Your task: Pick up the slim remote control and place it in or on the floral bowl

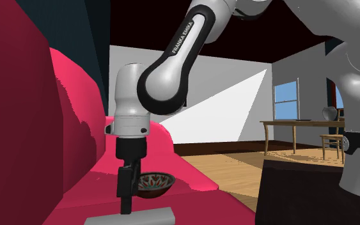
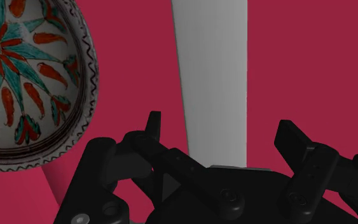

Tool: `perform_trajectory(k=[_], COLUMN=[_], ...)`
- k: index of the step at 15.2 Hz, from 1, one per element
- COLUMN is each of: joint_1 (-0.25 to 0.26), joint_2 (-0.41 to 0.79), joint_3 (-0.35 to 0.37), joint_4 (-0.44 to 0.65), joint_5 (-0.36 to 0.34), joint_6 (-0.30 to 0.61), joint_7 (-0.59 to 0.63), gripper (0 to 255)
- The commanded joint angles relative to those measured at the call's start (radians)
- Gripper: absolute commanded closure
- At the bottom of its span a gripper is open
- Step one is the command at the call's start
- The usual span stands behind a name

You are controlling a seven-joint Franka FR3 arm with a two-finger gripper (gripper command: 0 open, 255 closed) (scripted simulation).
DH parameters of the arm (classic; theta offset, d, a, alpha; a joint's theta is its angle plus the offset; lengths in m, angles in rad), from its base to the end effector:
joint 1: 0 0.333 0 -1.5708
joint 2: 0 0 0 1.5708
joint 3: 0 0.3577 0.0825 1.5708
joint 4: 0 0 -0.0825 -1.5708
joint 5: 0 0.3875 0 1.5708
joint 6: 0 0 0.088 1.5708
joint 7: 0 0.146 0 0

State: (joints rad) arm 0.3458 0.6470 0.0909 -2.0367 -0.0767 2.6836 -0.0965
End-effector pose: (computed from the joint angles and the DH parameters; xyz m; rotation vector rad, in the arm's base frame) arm 0.5567 0.2619 0.1132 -2.9886 -0.8977 -0.0006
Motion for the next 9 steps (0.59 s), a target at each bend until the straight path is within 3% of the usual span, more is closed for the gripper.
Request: perform_trajectory(k=[1, 9], joint_1=[0.006, 0.014], joint_2=[0.033, 0.106], joint_3=[-0.003, -0.011], joint_4=[0.015, 0.046], joint_5=[-0.004, -0.01], joint_6=[0.019, 0.061], joint_7=[0.003, 0.007], gripper=[0, 0])
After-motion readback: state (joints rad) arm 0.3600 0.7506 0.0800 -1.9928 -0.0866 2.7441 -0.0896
